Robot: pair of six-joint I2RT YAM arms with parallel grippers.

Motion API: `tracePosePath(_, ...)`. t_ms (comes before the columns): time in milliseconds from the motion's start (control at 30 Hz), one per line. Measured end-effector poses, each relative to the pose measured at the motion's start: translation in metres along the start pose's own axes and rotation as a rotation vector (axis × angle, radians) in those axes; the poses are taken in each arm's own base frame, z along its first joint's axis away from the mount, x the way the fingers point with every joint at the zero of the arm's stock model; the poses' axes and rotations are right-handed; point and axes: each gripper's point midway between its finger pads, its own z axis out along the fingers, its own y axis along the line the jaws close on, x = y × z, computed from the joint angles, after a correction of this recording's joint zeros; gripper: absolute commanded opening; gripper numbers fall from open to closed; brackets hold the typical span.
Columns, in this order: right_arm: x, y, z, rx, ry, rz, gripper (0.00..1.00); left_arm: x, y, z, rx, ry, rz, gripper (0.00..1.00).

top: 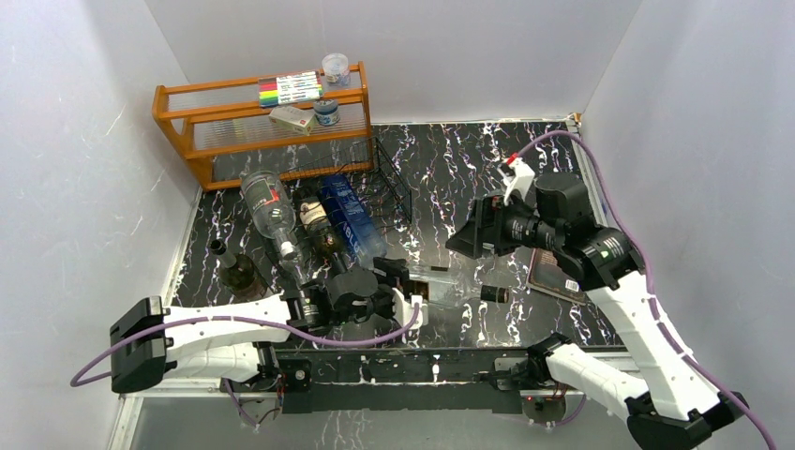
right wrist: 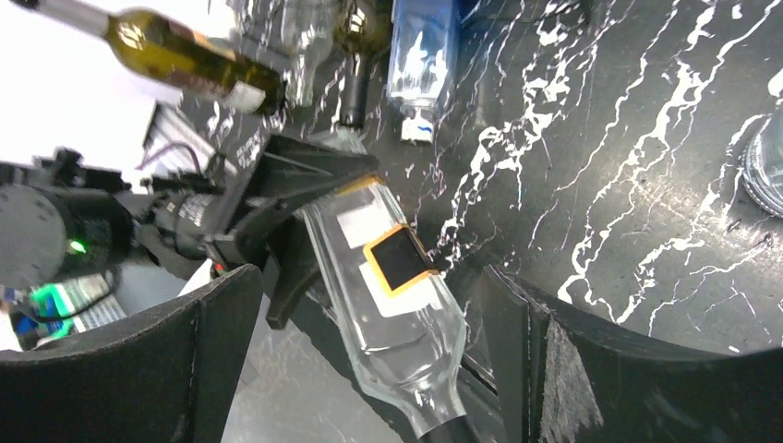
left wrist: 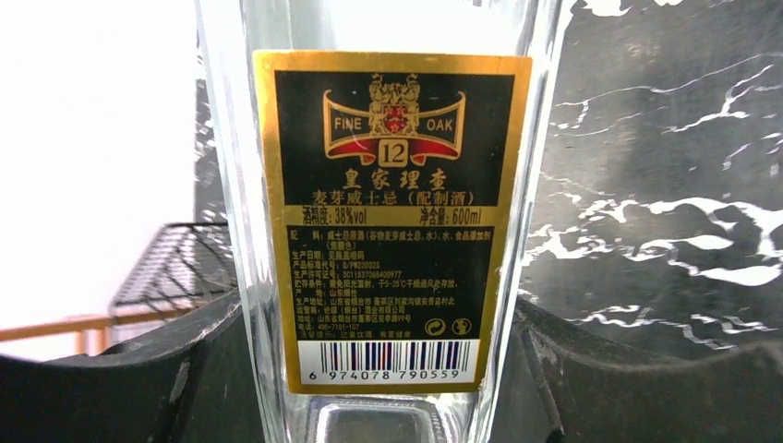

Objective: Put the wine bottle on the wine rack

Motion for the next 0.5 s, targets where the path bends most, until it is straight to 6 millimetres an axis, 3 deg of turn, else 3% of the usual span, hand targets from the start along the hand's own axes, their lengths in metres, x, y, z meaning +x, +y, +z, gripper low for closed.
tracePosePath(267, 0.037, -0.004, 0.021, -0.097, 0.180, -0.051, 0.98, -0.009, 0.023, -0.002, -0.037, -0.008, 0.274, 0.08)
tracePosePath(500, 0.059, -0.008, 0.023, -0.124, 0.241, -0.044, 0.97, -0.011, 0.034, -0.003, -0.062, 0.003, 0.404, 0.08)
